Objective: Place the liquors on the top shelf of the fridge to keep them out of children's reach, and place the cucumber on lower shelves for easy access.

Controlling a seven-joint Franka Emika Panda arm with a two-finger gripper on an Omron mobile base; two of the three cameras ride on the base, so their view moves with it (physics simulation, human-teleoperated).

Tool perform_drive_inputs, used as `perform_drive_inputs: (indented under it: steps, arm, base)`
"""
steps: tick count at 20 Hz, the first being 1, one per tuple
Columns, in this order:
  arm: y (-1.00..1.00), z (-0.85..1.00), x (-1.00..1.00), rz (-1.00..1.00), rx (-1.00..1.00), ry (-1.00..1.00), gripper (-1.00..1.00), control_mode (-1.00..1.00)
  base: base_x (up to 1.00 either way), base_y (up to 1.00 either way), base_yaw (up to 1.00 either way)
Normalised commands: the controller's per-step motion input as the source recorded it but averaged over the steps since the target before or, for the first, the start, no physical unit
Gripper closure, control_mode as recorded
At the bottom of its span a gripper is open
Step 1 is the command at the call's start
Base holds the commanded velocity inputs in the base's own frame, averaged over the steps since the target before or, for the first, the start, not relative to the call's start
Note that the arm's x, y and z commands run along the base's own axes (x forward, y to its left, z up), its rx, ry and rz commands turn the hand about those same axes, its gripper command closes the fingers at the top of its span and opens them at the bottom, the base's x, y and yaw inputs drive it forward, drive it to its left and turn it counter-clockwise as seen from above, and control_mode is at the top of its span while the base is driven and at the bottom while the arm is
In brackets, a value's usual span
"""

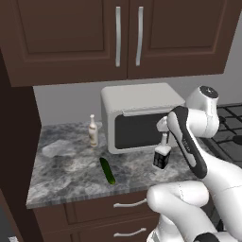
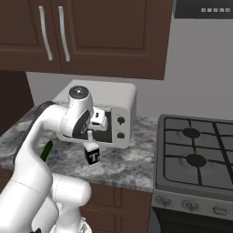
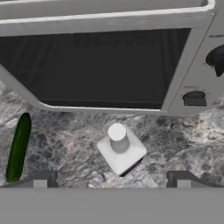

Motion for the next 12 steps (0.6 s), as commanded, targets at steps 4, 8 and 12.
perform_drive_inputs:
  steps: [4, 8, 12]
  arm:
    - [0.0, -0.48, -0.11, 0.0, 0.0, 0.0, -1.0, -1.0]
    - [0.0, -0.41, -0.03, 0.0, 0.0, -0.02, -1.0, -1.0]
    - [-0.01, -0.23, 0.0, 0.0, 0.0, -0.1, -1.0, -1.0]
  base:
    - [0.0, 0.0, 0.0]
    - [0.0, 0.0, 0.0]
    - [0.0, 0.0, 0.0]
